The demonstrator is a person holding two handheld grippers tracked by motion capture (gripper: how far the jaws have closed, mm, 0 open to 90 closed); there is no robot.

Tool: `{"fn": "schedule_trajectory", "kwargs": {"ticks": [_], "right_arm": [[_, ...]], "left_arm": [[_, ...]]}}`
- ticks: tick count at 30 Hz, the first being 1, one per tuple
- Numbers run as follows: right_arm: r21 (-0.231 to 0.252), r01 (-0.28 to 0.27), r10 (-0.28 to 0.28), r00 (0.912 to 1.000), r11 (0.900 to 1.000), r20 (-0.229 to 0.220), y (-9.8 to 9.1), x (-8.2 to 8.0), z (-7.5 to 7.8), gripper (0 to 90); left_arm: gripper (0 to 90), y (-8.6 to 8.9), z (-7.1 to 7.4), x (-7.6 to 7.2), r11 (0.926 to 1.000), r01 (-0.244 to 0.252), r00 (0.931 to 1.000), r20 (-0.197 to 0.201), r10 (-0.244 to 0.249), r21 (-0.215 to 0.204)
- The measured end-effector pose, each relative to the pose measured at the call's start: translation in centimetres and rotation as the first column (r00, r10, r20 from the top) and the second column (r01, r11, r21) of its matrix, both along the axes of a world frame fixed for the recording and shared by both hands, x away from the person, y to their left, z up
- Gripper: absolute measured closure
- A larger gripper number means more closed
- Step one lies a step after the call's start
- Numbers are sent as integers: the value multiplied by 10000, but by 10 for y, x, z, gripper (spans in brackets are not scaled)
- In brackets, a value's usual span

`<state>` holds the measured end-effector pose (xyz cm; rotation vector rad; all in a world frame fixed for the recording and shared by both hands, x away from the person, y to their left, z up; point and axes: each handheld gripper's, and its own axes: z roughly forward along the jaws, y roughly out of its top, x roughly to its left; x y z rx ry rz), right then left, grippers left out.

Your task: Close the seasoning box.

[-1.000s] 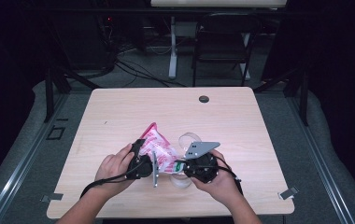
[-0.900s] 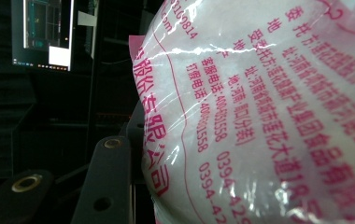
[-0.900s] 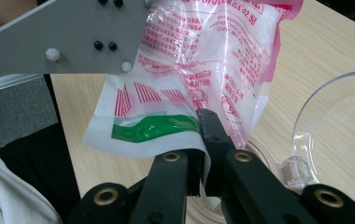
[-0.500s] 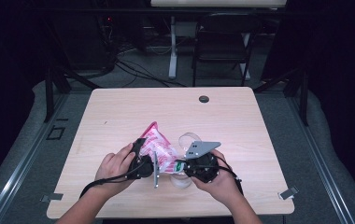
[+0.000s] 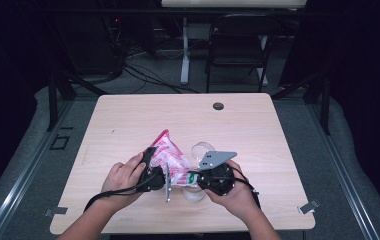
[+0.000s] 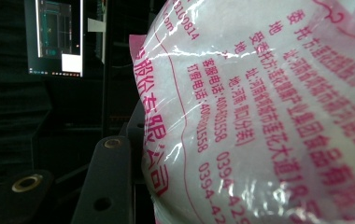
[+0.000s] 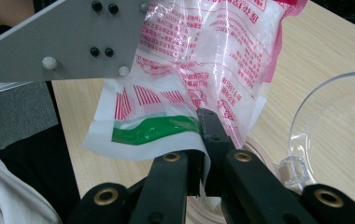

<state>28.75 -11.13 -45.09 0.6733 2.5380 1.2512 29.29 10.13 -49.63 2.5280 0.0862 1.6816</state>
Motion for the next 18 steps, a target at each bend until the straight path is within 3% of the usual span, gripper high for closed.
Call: {"fn": "schedule_trajectory", "kwargs": {"ticks": [12, 18], "right_arm": [[22, -10, 10, 10000, 10000, -11, 0, 0, 0, 894], [6, -4, 4, 10000, 10000, 4, -1, 0, 0, 893]], "left_arm": [[583, -1, 0, -2, 9998, -1, 9999, 136, -1, 198], [584, -2, 0, -2, 9992, 164, 9986, 505, -182, 372]]}}
